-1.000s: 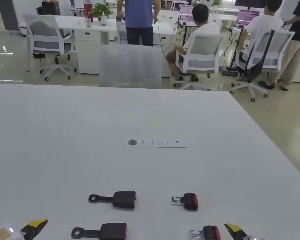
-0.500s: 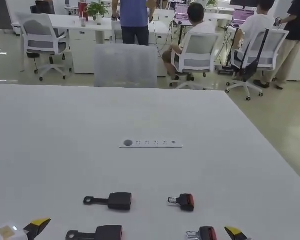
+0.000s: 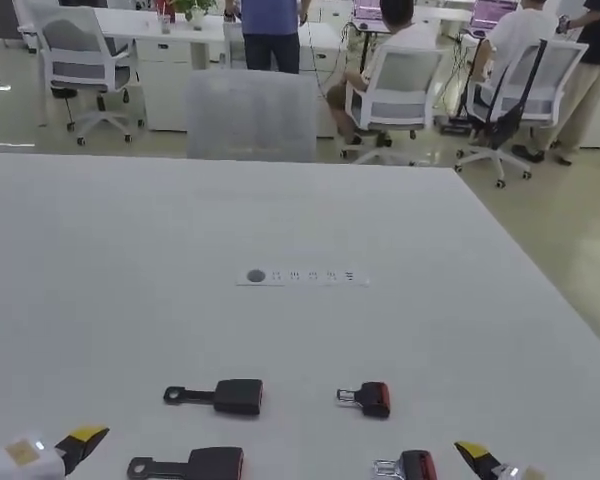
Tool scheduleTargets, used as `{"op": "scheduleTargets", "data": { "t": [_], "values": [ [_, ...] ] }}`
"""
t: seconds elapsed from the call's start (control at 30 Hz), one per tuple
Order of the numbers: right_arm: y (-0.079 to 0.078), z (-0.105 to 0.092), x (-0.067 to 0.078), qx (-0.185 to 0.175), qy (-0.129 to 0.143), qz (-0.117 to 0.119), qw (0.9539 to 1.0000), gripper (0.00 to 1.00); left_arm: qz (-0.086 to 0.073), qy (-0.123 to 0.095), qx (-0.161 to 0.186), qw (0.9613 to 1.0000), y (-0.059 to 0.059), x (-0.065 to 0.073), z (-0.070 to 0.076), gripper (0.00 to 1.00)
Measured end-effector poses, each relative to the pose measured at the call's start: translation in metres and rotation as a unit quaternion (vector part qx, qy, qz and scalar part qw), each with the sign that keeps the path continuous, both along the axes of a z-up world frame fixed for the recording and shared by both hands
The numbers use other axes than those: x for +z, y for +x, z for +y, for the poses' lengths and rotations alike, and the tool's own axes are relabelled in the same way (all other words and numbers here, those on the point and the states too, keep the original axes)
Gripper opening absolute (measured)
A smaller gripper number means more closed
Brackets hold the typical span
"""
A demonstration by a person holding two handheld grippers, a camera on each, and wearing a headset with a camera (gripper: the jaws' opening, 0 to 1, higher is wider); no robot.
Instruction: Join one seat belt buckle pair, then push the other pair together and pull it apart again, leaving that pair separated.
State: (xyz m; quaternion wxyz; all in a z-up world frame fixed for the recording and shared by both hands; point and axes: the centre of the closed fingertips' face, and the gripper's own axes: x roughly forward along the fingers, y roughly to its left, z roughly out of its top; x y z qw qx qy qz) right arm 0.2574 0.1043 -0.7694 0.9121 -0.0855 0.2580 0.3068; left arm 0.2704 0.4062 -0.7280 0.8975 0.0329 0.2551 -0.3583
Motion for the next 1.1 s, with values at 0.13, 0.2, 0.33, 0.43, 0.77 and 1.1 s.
{"op": "scheduleTargets", "data": {
  "t": [0.13, 0.2, 0.33, 0.43, 0.77, 1.1],
  "values": [
    [0.005, -0.004, -0.003, 0.001, -0.003, 0.005, 1.0, 0.97, 0.004, 0.002, -0.003, 1.0, 0.004, -0.003, -0.002, 0.99],
    [0.007, -0.005, -0.005, 0.003, -0.002, 0.008, 1.0, 0.97, 0.005, 0.003, -0.008, 0.9999, 0.005, -0.005, -0.005, 0.98],
    [0.01, -0.007, -0.011, 0.011, -0.005, 0.019, 0.9997, 0.96, 0.011, 0.003, -0.012, 0.9999, 0.008, -0.005, -0.009, 0.98],
    [0.012, -0.008, -0.016, 0.019, -0.006, 0.027, 0.9994, 0.96, 0.016, 0.007, -0.018, 0.9997, 0.011, -0.009, -0.01, 0.97],
    [0.022, -0.011, -0.031, 0.067, -0.02, 0.053, 0.9962, 0.94, 0.03, 0.022, -0.045, 0.9983, 0.027, -0.024, -0.024, 0.96],
    [0.037, -0.018, -0.046, 0.114, -0.032, 0.074, 0.9901, 0.9, 0.049, 0.041, -0.075, 0.9952, 0.034, -0.044, -0.036, 0.93]
  ]
}}
